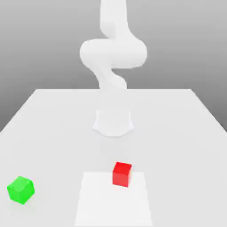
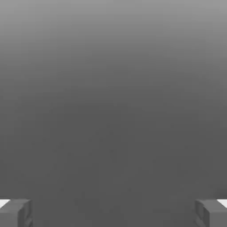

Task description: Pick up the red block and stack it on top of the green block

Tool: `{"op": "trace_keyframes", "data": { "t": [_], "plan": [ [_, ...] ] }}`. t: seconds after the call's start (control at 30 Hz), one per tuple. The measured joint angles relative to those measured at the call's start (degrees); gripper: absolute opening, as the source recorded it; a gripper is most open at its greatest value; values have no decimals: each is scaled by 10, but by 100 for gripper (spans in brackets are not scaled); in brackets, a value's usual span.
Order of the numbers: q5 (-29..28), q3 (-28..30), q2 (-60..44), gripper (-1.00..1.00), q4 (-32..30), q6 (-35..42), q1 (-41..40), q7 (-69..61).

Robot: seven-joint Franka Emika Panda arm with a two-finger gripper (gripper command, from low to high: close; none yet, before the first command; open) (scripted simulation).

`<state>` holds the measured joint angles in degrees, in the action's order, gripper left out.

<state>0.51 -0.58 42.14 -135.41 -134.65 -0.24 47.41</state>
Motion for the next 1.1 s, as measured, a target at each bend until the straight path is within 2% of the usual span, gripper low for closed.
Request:
{"op": "trace_keyframes", "data": {
  "t": [0.4,0.57,0.7,0.8,0.83,1.1],
  "plan": [
    [20,-42,-219,0,-205,-165,-11,99],
    [15,-59,-343,0,-295,-256,-14,156],
    [-24,-49,-454,0,-302,-344,-13,196],
    [-48,-20,-517,0,-295,-398,11,215],
    [-51,-16,-529,-100,-293,-408,14,216],
    [-47,-21,-513,-100,-295,-395,11,214]
  ]
}}
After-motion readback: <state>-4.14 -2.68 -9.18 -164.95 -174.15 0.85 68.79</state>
